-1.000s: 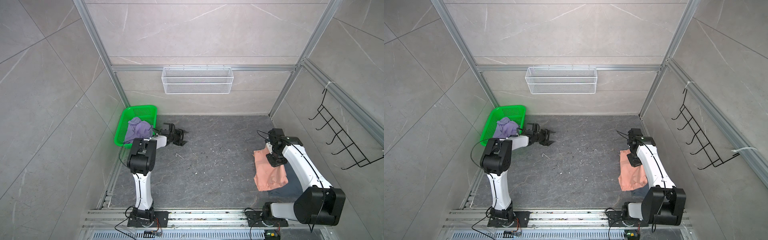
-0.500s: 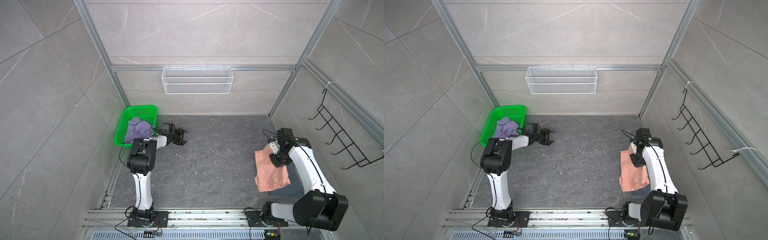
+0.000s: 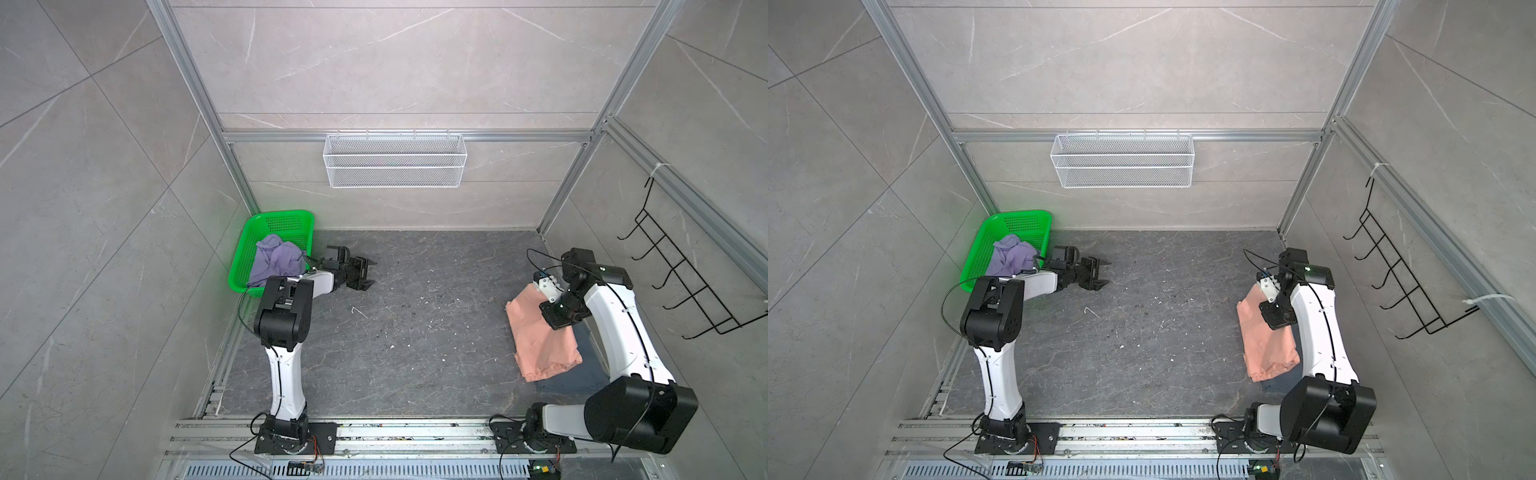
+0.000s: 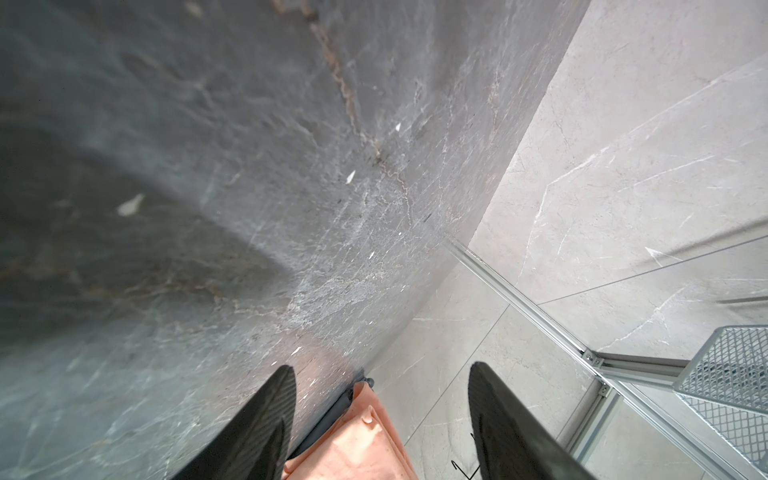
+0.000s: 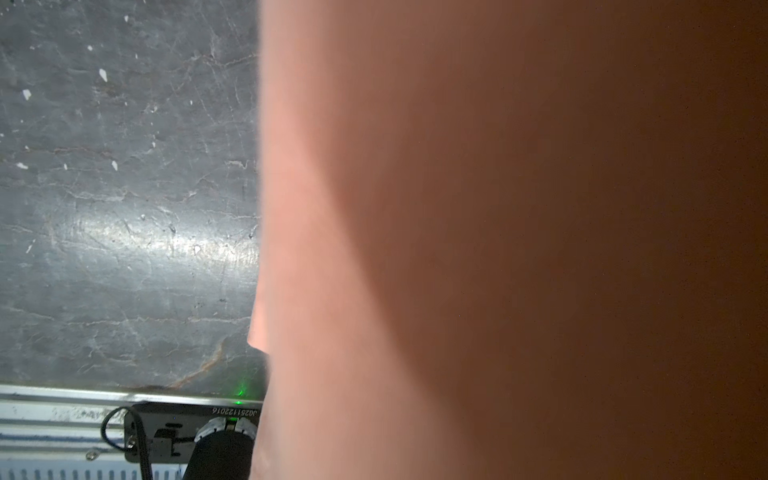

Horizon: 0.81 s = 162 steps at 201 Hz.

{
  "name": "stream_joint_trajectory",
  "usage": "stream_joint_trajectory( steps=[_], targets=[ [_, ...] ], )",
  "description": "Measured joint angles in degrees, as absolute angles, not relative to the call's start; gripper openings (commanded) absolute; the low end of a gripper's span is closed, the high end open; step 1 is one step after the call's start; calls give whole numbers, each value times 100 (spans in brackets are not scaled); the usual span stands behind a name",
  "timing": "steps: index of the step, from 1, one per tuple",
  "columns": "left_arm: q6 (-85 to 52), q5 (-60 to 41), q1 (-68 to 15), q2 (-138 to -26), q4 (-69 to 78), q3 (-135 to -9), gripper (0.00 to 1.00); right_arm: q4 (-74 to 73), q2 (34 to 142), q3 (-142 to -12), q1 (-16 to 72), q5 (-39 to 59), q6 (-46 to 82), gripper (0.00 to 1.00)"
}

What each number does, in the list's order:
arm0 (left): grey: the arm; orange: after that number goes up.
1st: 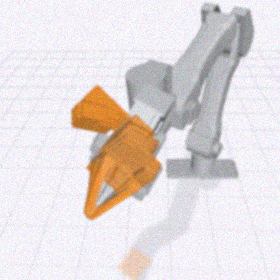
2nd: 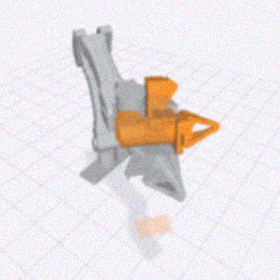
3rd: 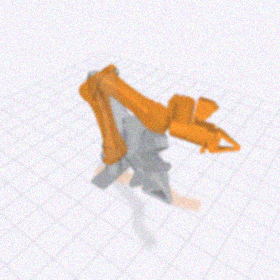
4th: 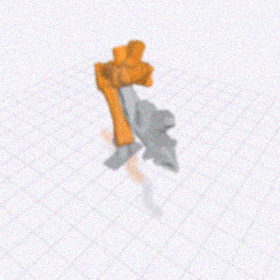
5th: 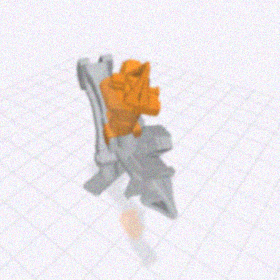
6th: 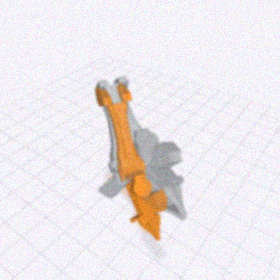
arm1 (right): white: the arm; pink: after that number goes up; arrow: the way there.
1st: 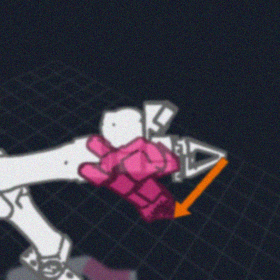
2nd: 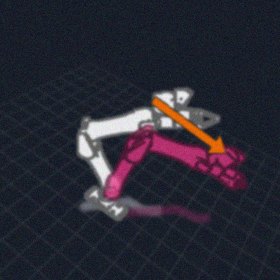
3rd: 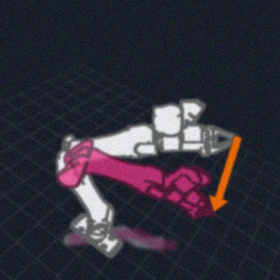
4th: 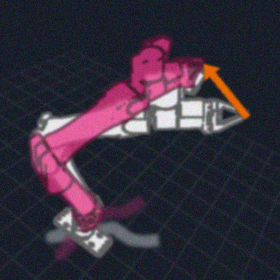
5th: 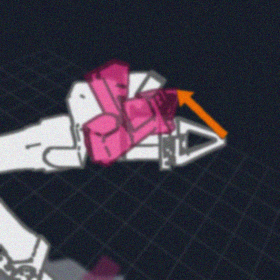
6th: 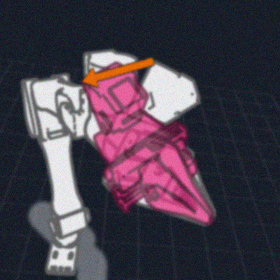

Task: Fold and stack the t-shirts
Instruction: 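Lower the pink bundle onto the blue-grey cloth with the right gripper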

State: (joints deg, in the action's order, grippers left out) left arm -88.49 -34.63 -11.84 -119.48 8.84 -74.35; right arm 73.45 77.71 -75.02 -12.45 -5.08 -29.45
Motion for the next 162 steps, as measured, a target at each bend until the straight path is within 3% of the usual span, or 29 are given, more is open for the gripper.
stream_joint_trajectory(
  steps=[76,162],
  targets=[
    [-8855,-3461,-1184,-11948,947,-7435,68,7483,7671,-7483,-1413,-368,-3081,0],
    [-8936,-3463,-1184,-11948,1090,-7352,68,6971,7822,-6991,-1468,-1350,-3183,0]
  ],
)
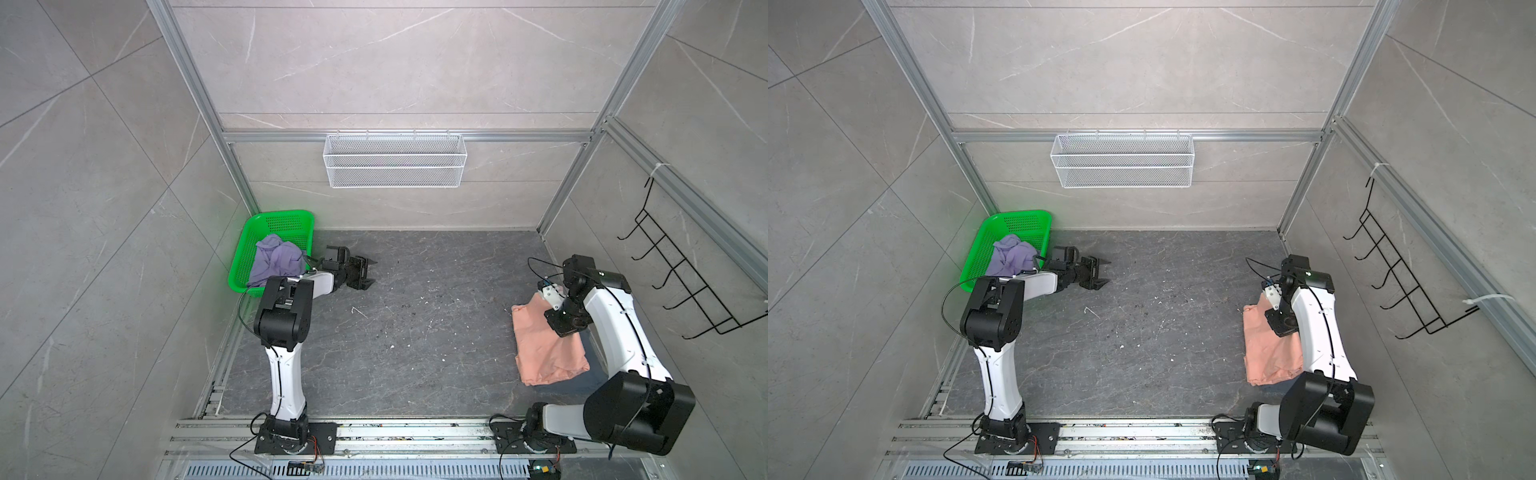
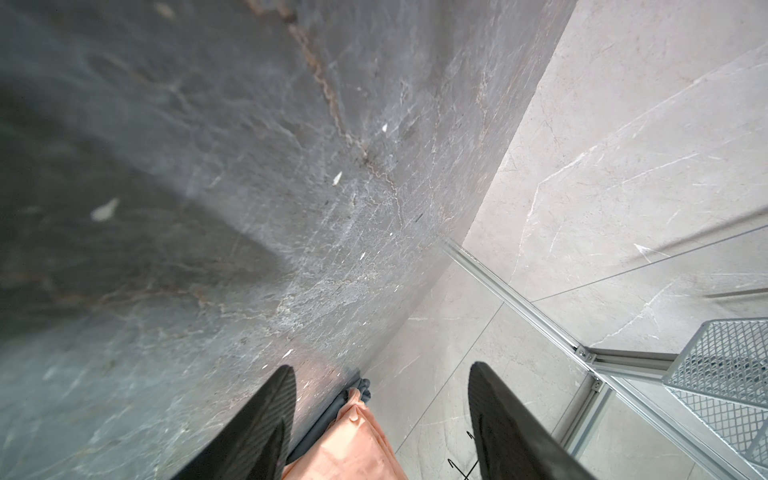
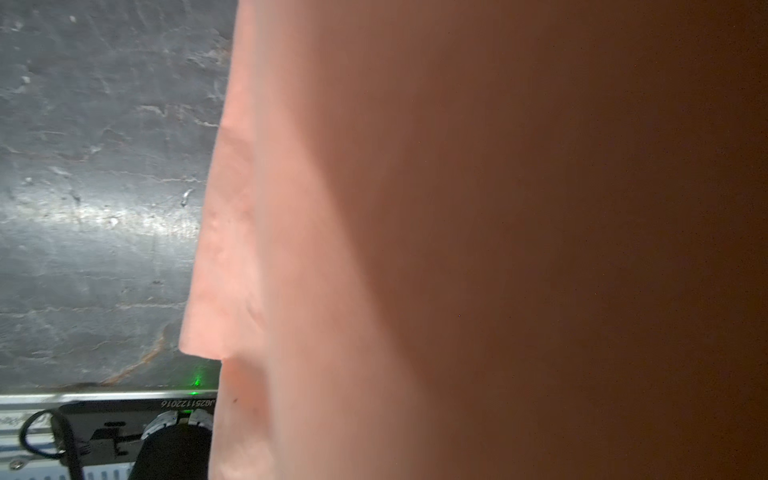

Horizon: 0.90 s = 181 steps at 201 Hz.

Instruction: Fold and stack the t-shirts

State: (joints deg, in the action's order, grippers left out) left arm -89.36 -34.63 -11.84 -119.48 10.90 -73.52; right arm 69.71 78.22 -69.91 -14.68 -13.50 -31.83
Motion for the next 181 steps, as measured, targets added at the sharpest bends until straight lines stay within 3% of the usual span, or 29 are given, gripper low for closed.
stream_joint_trajectory(
  steps=[55,73,97,120,138,181],
  targets=[
    [-9085,-3468,-1184,-11952,1275,-7247,68,6501,8206,-6740,-1514,-2038,-3262,2],
    [-9133,-3470,-1184,-11977,1369,-7247,68,6289,8287,-6608,-1520,-2272,-3284,7],
    [-9172,-3476,-1184,-12075,1459,-7247,68,6049,8383,-6506,-1570,-2541,-3286,18],
    [-9216,-3485,-1184,-12151,1492,-7247,68,5852,8521,-6469,-1625,-2880,-3297,44],
    [-9242,-3489,-1184,-12156,1527,-7247,68,5682,8624,-6469,-1695,-3236,-3271,53],
    [-9264,-3494,-1184,-12156,1559,-7247,68,5535,8656,-6598,-1772,-3625,-3214,56]
  ],
)
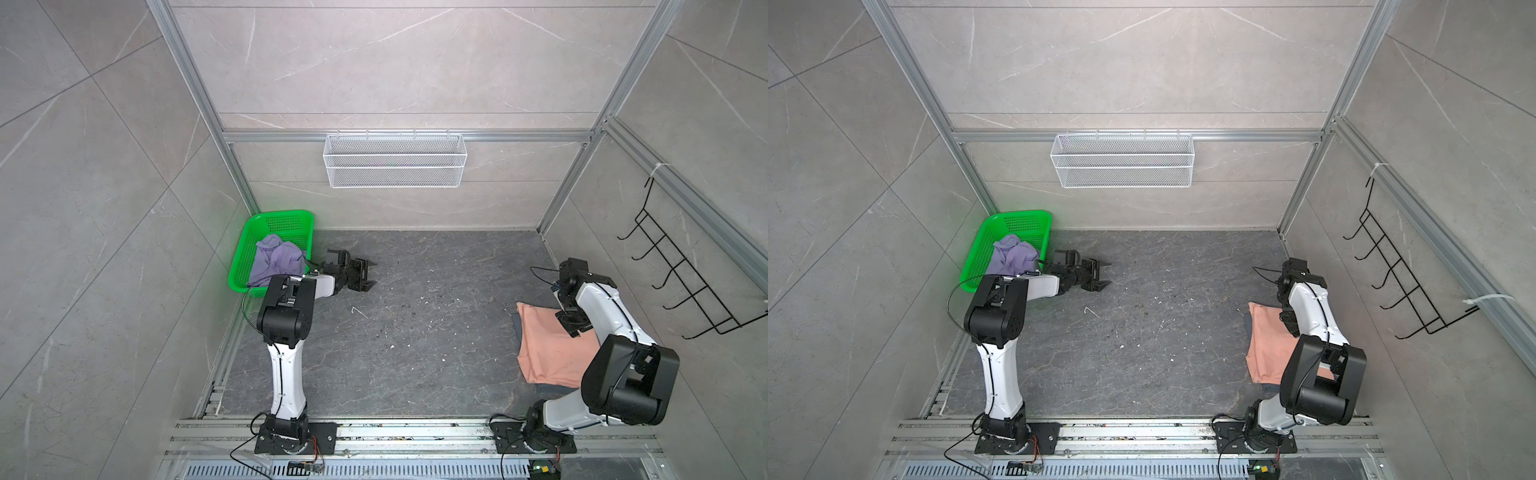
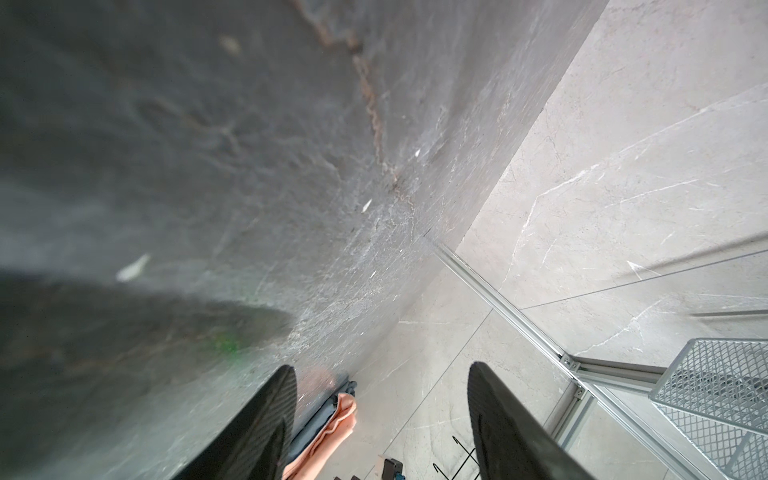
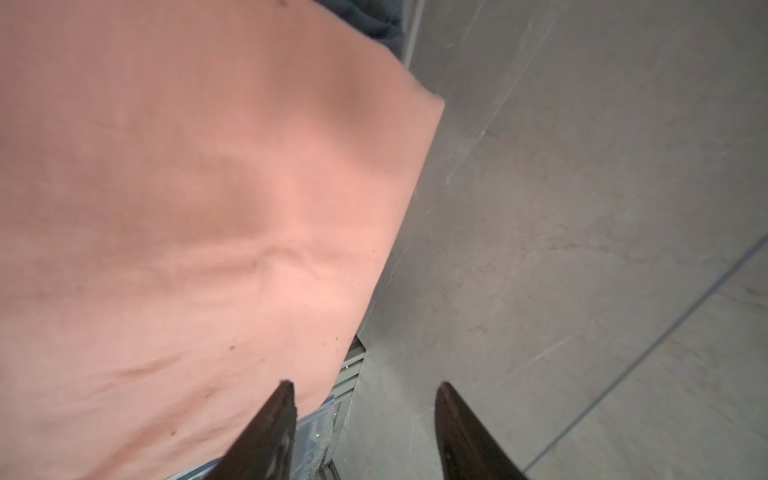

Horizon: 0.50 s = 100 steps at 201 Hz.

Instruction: Fold and stack the t-shirts

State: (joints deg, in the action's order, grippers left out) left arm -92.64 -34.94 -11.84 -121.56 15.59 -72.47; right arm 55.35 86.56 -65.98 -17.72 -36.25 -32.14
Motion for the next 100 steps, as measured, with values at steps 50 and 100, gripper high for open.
stream_joint_trajectory(
  steps=[50,100],
  targets=[
    [-9244,-3494,-1184,-12156,1540,-7255,68,5629,8621,-7120,-1769,-3234,-2676,69],
    [-9008,-3492,-1184,-12156,1282,-7467,68,5649,8392,-7387,-1776,-1039,-856,99]
  ],
)
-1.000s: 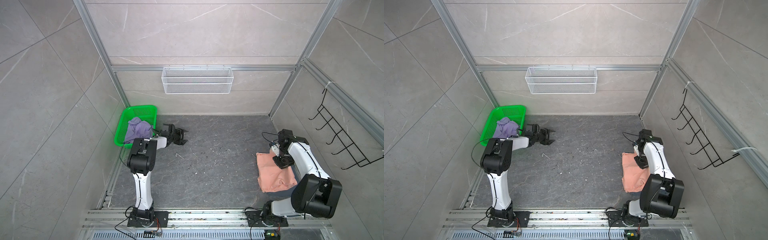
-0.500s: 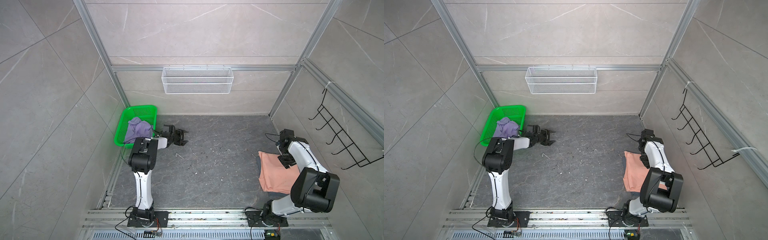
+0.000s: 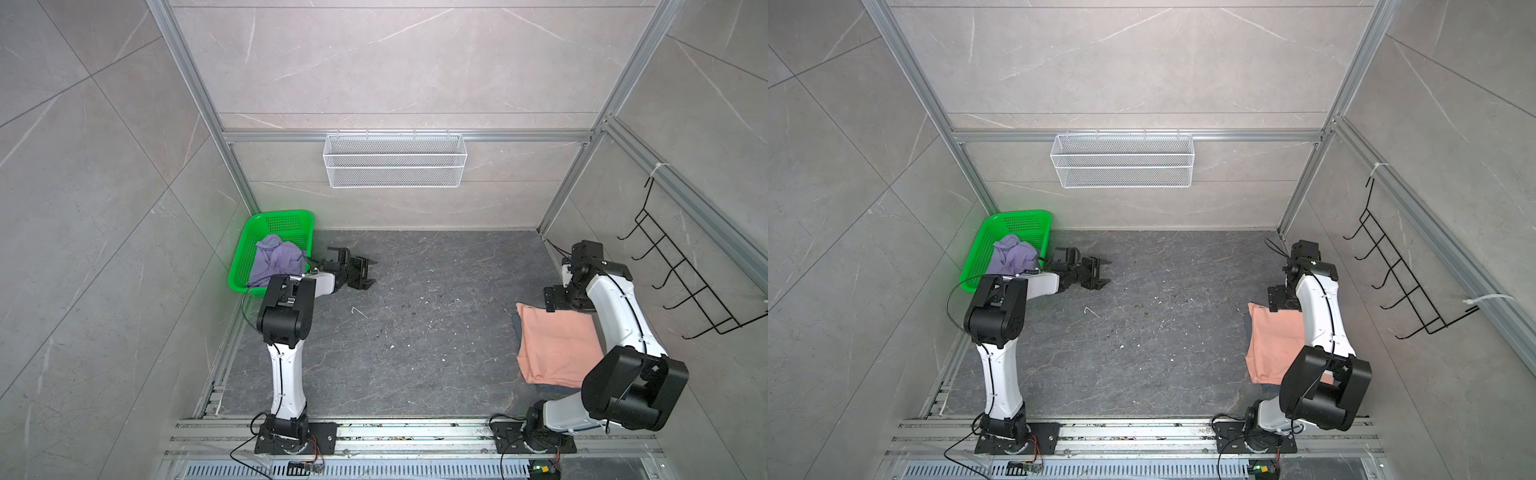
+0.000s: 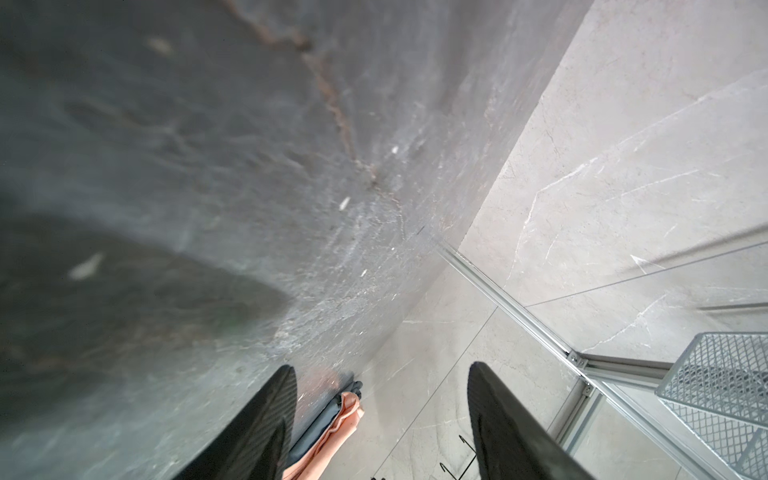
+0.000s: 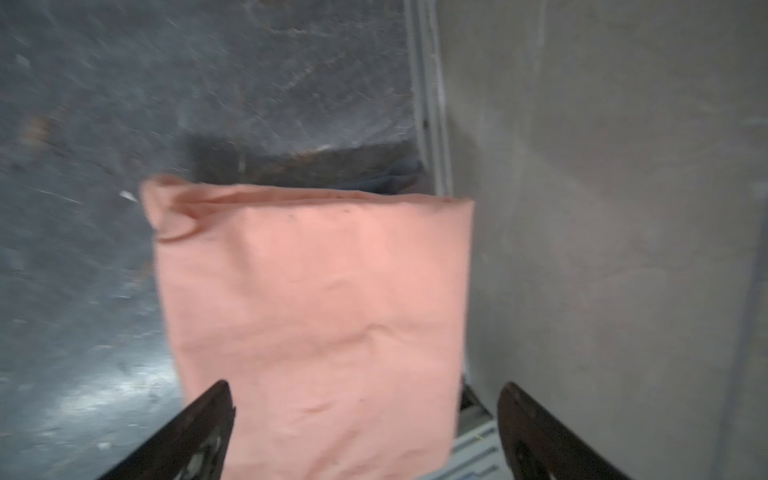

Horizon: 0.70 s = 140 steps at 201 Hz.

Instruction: Fold and stack the t-shirts

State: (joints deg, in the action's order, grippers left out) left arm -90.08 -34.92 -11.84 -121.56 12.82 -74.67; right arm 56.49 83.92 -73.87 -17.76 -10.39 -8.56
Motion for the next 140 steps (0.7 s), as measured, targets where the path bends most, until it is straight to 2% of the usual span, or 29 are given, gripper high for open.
stream_joint_trajectory(
  steps=[44,55,77,97,140],
  targets=[
    [-8217,-3527,-1186,-12001,829,-7531,69,4530,7277,-6016,-1542,414,880,99],
    [-7889,-3535,-1192,-11867,587,-7572,75,4272,6938,-5857,-1437,574,1212,99],
    [-7052,-3470,-1201,-11371,8,-7631,85,3747,6379,-5732,-1181,685,1619,100],
    [-6292,-3256,-1216,-10672,-543,-7620,99,3371,5916,-5575,-799,565,1833,100],
    [-4858,-2005,-1238,-8479,-1297,-6781,100,2928,5137,-4934,-165,207,2112,99]
  ],
)
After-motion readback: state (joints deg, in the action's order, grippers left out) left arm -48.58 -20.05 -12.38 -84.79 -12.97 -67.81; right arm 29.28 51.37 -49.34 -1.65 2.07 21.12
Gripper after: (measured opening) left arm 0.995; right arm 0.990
